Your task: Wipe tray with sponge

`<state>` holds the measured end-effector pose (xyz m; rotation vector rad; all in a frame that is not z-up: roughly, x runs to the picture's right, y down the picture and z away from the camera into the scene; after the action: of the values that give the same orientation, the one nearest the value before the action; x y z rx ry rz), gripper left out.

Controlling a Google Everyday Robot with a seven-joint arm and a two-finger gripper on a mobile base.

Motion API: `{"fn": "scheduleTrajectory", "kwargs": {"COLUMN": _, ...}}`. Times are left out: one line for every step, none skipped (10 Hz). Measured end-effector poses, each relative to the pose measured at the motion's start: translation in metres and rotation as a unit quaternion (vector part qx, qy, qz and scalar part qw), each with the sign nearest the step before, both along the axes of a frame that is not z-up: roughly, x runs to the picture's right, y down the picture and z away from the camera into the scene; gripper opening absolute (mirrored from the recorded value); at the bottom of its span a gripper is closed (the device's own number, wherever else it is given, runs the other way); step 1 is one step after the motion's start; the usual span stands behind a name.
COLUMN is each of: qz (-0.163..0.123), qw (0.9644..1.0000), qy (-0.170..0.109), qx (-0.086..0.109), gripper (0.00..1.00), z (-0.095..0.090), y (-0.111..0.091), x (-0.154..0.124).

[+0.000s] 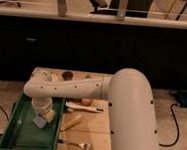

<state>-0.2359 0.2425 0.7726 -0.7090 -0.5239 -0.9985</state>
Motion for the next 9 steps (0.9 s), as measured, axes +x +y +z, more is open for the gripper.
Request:
{"fn": "scheduleTrajectory", "kwargs": {"qz": -0.002, "qw": 1.0000, "qy": 0.000, "qx": -0.006, "gripper": 0.00, "z": 0.002, "y": 0.006, "x": 0.001}}
{"fn": "scheduleTrajectory", "kwargs": {"qz": 0.002, "qw": 0.9999, "qy": -0.001, "qx": -0.013, "gripper": 0.00, "z": 0.007, "y": 0.013, "x": 0.004}}
{"fn": "scheduleTrajectory", "kwargs": {"qz": 0.005, "qw": 0.9998, "qy": -0.002, "qx": -0.018, "gripper": 0.00, "z": 0.009, "y": 0.016, "x": 0.007}}
{"fn": "scheduleTrajectory", "kwargs": {"qz": 0.008, "qw": 0.9997, "qy": -0.002, "qx": -0.021, "gripper": 0.00, "z": 0.012, "y": 0.018, "x": 0.009}}
{"fn": "scheduleTrajectory", "kwargs": {"qz": 0.012, "qw": 0.9996, "qy": -0.003, "qx": -0.025, "gripper": 0.00, "z": 0.014, "y": 0.019, "x": 0.010}}
{"fn": "scheduleTrajectory", "kwargs": {"qz": 0.014, "qw": 0.9996, "qy": -0.003, "qx": -0.025, "gripper": 0.00, "z": 0.014, "y": 0.018, "x": 0.010}}
{"fn": "scheduleTrajectory", "kwargs": {"qz": 0.016, "qw": 0.9996, "qy": -0.003, "qx": -0.023, "gripper": 0.00, "z": 0.015, "y": 0.016, "x": 0.011}}
{"fn": "scheduleTrajectory", "kwargs": {"qz": 0.017, "qw": 0.9996, "qy": -0.006, "qx": -0.020, "gripper": 0.00, "z": 0.017, "y": 0.010, "x": 0.008}}
{"fn": "scheduleTrajectory", "kwargs": {"qz": 0.015, "qw": 0.9996, "qy": -0.009, "qx": -0.019, "gripper": 0.00, "z": 0.018, "y": 0.007, "x": 0.004}}
